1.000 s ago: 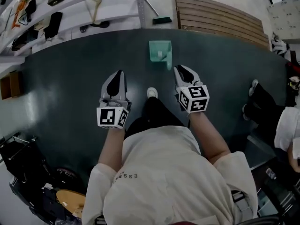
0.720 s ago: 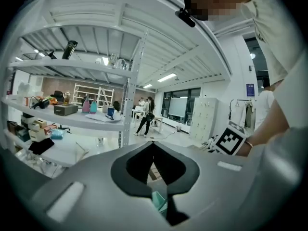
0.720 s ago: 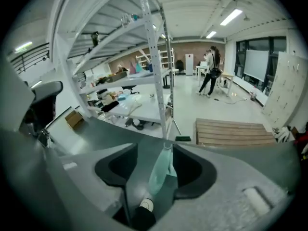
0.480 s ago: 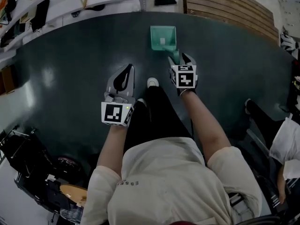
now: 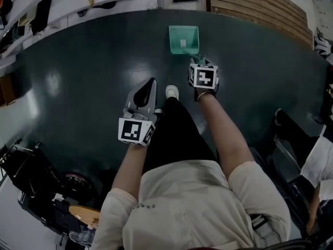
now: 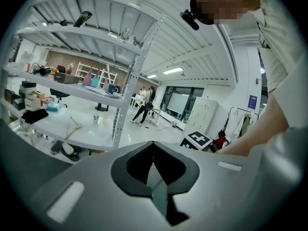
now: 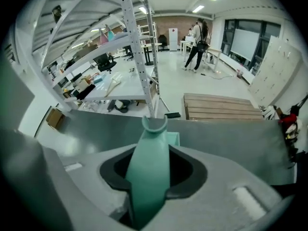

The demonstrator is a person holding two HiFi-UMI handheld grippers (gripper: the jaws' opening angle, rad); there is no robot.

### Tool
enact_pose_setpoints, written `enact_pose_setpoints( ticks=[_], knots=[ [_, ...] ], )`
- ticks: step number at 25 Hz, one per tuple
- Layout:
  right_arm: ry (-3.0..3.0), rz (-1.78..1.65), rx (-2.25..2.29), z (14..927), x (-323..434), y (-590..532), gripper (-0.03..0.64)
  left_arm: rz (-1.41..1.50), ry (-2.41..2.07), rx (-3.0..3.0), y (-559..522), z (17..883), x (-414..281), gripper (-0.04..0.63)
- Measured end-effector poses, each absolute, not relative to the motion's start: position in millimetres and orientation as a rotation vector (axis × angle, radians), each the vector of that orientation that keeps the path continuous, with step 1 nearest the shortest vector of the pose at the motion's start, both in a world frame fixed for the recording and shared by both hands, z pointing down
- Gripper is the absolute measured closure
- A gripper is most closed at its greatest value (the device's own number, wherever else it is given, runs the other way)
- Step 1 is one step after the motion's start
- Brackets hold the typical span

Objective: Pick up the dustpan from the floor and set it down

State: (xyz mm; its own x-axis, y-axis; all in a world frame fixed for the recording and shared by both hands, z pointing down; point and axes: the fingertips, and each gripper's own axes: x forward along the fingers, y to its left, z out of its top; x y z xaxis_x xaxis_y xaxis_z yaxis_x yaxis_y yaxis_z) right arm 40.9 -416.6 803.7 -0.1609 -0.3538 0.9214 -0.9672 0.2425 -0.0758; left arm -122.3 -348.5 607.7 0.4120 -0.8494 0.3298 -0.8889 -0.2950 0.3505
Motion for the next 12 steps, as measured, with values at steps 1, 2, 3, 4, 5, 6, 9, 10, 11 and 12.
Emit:
enact_pose_setpoints(
  ticks=[1,2,3,4,5,6,9,10,11,12],
  knots=[
    [-1.673,0.884,1.251,801.9,42.4,-416.9,0.514,0.110,-1.469,2.192,-346.6,605.7,-122.4,0.588],
    [-1.672,0.849,1.256,798.9,43.7,-416.4,0.537,0.106,-1.459,2.191,-343.6,604.6,-123.2,0.588],
    [-1.673,0.824,1.259,795.3,45.0,-415.0,0.541,0.100,-1.448,2.193,-340.5,602.9,-124.6,0.588],
    [-1.673,0.815,1.264,791.4,47.0,-413.1,0.543,0.094,-1.441,2.196,-338.5,599.7,-126.4,0.588],
    [-1.675,0.818,1.273,787.0,49.5,-410.9,0.543,0.090,-1.437,2.203,-337.4,595.8,-128.5,0.588],
    [-1.680,0.827,1.283,781.3,51.7,-408.1,0.543,0.089,-1.438,2.212,-336.0,592.1,-130.8,0.588],
    [-1.716,0.839,1.305,755.6,53.3,-392.8,0.544,0.077,-1.457,2.243,-328.6,583.2,-139.6,0.588],
    [-1.732,0.833,1.309,744.3,52.3,-386.4,0.545,0.071,-1.464,2.253,-326.2,578.3,-142.6,0.588],
    [-1.749,0.826,1.314,731.9,51.0,-379.6,0.545,0.066,-1.472,2.262,-323.8,571.2,-145.4,0.588],
    [-1.767,0.819,1.319,718.7,50.1,-372.2,0.544,0.059,-1.478,2.271,-320.5,563.0,-147.8,0.588]
  ],
)
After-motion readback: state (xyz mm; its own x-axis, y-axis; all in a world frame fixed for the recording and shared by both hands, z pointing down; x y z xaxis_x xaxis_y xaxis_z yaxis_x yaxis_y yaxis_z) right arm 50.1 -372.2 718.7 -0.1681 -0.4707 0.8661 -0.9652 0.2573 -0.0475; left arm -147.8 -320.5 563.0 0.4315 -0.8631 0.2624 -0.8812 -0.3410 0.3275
